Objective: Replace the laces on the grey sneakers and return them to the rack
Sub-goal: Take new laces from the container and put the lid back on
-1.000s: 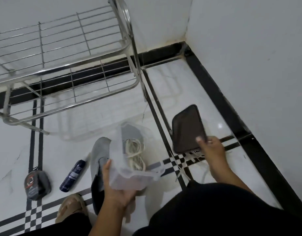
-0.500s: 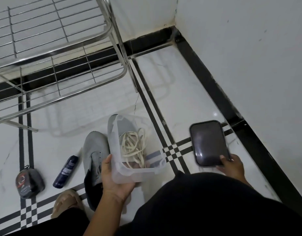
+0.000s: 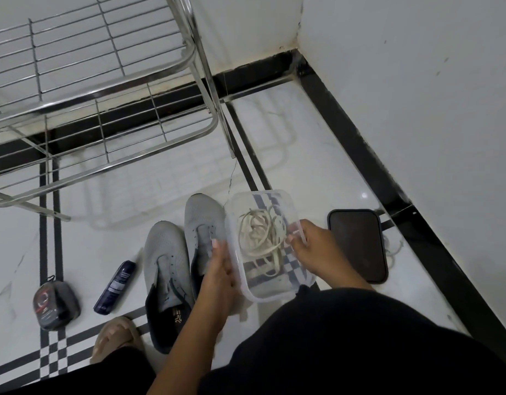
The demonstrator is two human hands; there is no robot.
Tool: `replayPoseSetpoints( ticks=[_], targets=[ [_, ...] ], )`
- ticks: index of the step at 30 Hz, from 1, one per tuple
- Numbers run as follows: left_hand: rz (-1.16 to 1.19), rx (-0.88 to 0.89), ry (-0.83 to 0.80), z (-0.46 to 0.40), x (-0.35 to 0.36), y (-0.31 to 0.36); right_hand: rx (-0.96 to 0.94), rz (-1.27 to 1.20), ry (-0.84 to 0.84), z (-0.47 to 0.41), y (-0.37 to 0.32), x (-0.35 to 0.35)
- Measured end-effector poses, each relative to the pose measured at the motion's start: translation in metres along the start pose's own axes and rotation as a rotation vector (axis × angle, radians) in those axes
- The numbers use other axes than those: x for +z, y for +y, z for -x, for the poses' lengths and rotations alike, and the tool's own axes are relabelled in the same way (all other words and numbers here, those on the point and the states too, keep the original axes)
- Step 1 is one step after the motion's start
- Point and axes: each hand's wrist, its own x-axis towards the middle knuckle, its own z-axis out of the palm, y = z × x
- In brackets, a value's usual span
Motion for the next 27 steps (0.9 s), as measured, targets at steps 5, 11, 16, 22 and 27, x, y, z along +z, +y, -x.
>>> replayPoseSetpoints(
  ticks=[5,11,16,22,27],
  targets=[
    [-0.370,0.203,0.009,0.000,-0.003,0.001,-0.335,0.398,0.257,-0.004,-0.027,0.005],
    [-0.564,0.340,0.011,0.000,0.006,-0.003,-0.381,0.651,-0.270,-0.024,-0.045,0.034],
    [-0.531,0.329,0.087,0.001,0.003,-0.001,-0.247,0.765,-0.409,-0.038,-0.056,0.053],
    [-0.449,0.363,0.121,-0.009,-0.001,0.008,-0.139,0.221,-0.374,-0.027,-0.058,0.035],
    [-0.389,0.429,0.230,-0.005,-0.018,0.022,-0.158,-0.616,-0.309,-0.036,-0.065,-0.039]
  ],
)
